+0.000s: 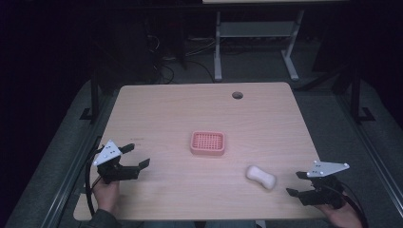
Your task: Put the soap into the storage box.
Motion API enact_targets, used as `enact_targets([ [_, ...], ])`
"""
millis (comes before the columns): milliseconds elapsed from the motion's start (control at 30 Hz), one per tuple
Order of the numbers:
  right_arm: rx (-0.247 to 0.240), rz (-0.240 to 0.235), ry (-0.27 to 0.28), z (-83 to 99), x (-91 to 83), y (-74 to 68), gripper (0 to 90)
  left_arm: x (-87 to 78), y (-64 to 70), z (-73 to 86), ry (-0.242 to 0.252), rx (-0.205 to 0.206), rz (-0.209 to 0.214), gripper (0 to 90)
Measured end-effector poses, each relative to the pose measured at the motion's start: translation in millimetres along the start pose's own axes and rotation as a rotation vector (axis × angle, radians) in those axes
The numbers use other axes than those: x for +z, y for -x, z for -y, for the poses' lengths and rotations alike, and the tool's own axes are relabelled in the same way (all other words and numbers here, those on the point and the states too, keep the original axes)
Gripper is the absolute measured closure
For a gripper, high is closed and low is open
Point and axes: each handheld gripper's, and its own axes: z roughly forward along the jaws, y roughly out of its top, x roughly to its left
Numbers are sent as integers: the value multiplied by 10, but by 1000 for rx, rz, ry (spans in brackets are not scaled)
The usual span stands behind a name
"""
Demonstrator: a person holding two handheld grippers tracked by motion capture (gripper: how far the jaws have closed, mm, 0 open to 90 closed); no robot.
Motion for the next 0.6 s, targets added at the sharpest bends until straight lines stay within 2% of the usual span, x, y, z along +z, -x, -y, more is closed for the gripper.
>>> enact_targets([
  [133, -10, -5, 0, -42, -2, -7, 275, -6, -4, -4, 1, 7, 4, 140],
  [267, -32, -17, -27, -115, 24, -27, 268, -5, 8, -3, -2, 4, 10, 140],
  [600, -67, -36, -53, -261, 90, -65, 269, -6, 8, -1, -4, 0, 6, 141],
])
